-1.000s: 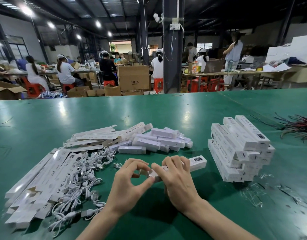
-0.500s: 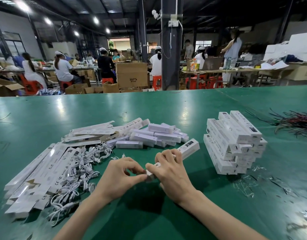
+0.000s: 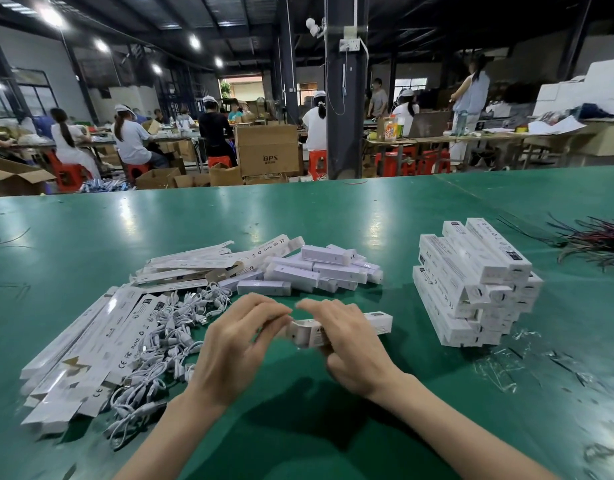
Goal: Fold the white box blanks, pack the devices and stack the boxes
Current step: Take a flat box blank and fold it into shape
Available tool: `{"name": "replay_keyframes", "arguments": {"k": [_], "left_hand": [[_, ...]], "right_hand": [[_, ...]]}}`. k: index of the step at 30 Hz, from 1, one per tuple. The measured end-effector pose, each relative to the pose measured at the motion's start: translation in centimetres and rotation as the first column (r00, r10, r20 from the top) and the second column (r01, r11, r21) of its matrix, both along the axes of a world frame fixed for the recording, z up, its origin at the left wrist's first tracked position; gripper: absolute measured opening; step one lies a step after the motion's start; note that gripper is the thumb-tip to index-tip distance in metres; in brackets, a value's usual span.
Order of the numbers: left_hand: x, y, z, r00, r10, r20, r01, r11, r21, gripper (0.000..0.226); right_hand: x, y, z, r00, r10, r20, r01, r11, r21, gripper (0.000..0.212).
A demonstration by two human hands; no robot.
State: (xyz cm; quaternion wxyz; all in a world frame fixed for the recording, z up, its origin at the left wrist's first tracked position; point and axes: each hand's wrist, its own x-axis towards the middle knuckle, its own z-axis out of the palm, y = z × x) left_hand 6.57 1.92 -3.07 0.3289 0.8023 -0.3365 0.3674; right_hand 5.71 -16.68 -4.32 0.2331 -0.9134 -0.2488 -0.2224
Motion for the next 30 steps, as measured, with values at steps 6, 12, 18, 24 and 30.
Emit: {"name": "replay_keyframes", "arguments": {"k": [6, 12, 18, 24, 30], "left_hand": [[-0.2, -0.2, 0.3, 0.998, 0.07, 0.004, -0.069, 0.992, -0.11, 0.037], [-0.3, -0.2, -0.3, 0.998, 0.066, -0.019, -0.068, 0.993, -0.093, 0.04], [-0.7, -0.7, -0.3, 0.999, 0.027, 0.022, -0.025, 0.995, -0.095, 0.036], [-1.9, -1.9, -0.3, 0.988, -0.03, 0.152, 0.062, 0.974, -0.216, 0.028], [-1.8, -2.0, -0.4, 0.991, 0.028, 0.131, 0.007, 0.966, -0.258, 0.026]], "right_hand": [[0.1, 0.1, 0.6, 0.971, 0.053, 0.232, -0.153, 0.887, 0.436, 0.082], [0.2, -0.3, 1.3, 0.932, 0.049, 0.36, -0.237, 0.833, 0.5, 0.062], [0.0, -0.1, 1.2, 0.914, 0.086, 0.396, -0.274, 0.852, 0.447, 0.048], [-0.9, 1.0, 1.0, 0.917, 0.116, 0.38, -0.192, 0.967, 0.168, 0.04], [-1.0, 1.3, 0.7, 0.917, 0.144, 0.371, -0.223, 0.958, 0.179, 0.06]]}}
